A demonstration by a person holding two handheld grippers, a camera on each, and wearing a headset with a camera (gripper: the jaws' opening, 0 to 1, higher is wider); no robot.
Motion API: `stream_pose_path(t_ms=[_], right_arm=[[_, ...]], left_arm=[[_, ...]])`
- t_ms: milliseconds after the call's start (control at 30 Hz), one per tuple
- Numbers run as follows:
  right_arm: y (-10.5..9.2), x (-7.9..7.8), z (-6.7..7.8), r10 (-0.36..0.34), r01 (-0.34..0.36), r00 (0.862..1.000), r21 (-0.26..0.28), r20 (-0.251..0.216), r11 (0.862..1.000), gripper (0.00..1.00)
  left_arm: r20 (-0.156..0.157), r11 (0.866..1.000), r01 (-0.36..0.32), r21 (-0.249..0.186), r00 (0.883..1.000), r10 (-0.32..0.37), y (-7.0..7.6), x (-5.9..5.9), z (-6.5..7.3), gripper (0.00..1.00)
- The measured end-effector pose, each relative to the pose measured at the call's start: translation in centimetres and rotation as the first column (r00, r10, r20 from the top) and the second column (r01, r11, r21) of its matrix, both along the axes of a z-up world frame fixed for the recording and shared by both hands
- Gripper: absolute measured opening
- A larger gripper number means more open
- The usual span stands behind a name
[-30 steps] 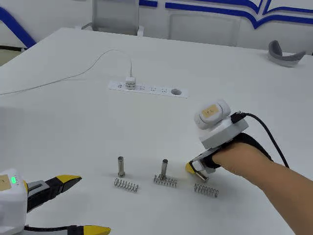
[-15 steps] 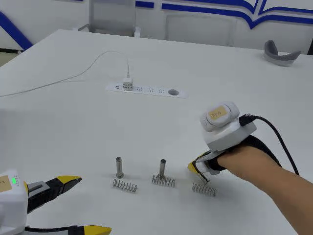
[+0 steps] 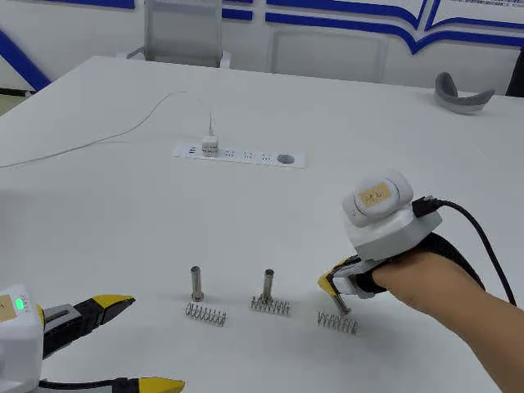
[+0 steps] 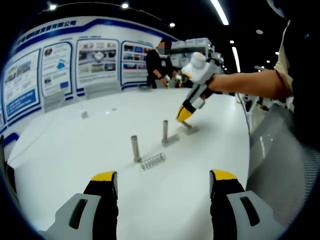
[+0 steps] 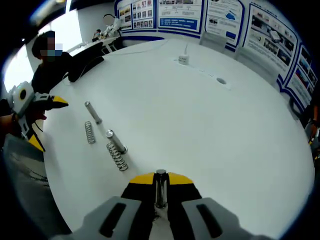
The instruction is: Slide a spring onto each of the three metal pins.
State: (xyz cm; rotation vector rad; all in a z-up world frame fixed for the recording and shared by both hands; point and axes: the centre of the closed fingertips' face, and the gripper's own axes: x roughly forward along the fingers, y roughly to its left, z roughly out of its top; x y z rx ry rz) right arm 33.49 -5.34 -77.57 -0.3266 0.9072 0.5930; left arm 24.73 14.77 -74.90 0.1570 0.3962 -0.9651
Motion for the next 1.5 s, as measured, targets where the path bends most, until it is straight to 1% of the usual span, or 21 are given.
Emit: stream_pose_path(t_ms=[433,533,633,933,1233,1500], right_arm=[[-0.1,-0.5,1.0,-0.002,0.001,1.0,0.018,0.03,1.0,0.09],[-0.1,-0.6,1.4,0.001,-0.002,0.999,0.023,0.041,1.0,0.09],[-0.2,-0.8,1.6,-0.004,0.003,0.999,0.026,0.042,1.0,0.09],[-0.5,-1.6,1.7,-0.004,0.002,0.999,0.036,0.055,0.999,0.09],[-0.7,-2.1,1.6,0.017,-0.019,0.997,0.029,0.071,0.999,0.09],[-1.0,-2.2,1.5,0.018,-0.021,0.997,0.032,0.079,0.999,0.09]], left_arm=[[0.012,1.0,0.001,0.001,1.0,-0.001,-0.1,-0.1,0.4,0.76],[0.015,1.0,0.001,0.001,1.0,-0.001,-0.1,-0.1,0.5,0.76],[0.018,1.0,0.001,0.001,1.0,-0.001,-0.1,-0.1,0.7,0.76],[0.024,1.0,-0.002,0.004,1.0,0.002,0.0,-0.3,0.9,0.76],[0.03,1.0,0.002,0.005,1.0,-0.002,-0.1,-0.3,1.1,0.76],[0.029,1.0,0.001,0.005,1.0,-0.001,-0.1,-0.3,1.0,0.76]])
